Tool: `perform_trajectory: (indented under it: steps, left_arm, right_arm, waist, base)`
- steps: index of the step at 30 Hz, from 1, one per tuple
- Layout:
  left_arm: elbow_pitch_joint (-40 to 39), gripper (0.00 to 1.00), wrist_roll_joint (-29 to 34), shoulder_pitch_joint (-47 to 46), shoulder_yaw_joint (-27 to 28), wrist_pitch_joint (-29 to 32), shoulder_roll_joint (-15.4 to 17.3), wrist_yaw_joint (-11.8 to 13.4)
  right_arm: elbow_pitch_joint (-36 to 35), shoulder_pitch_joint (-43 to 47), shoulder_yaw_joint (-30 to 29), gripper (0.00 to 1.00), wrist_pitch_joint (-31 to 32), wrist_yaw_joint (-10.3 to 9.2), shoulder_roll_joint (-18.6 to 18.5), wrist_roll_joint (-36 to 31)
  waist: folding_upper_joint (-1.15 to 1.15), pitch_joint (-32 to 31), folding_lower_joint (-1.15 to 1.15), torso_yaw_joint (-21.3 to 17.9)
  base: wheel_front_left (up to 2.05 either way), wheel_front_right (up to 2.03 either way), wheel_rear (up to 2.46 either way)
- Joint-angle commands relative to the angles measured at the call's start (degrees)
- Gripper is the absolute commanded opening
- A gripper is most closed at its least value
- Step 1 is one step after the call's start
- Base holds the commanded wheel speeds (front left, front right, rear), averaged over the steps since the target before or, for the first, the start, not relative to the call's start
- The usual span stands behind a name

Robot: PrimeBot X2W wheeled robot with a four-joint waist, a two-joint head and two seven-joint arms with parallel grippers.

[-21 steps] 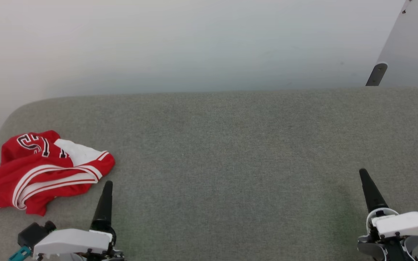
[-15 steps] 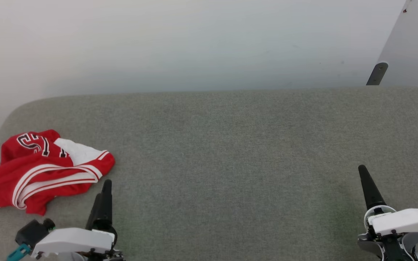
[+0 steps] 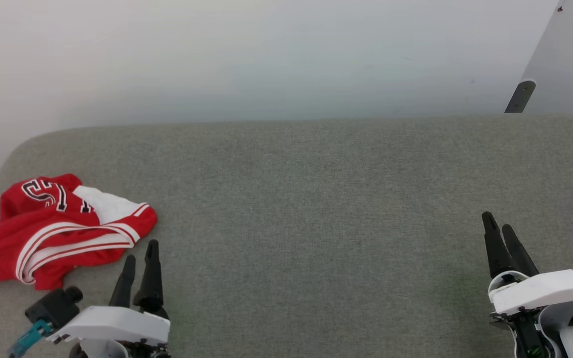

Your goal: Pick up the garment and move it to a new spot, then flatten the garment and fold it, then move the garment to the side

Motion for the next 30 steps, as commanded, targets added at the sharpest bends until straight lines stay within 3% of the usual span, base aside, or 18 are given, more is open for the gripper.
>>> perform_trajectory:
  steps: [1,30]
  left_arm:
    - [-0.99,1.00,2.72,-0.97,-0.13,-0.62,0.27,0.20]
    - [-1.45,1.00,22.01,-0.89,0.27,-5.25,1.16,0.25]
  right_arm:
    - [-0.79,-1.78,0.04,1.00,-0.66,0.02,-0.50,-2.65]
    - [3.87,-5.84,0.06,1.00,-5.27,0.04,-0.64,-23.53]
  waist:
    - [0.00,0.10,0.00,-0.01]
    - [0.00,0.83,0.00,-0.28]
  base:
    - [0.00,0.00,0.00]
    - [0.00,0.00,0.00]
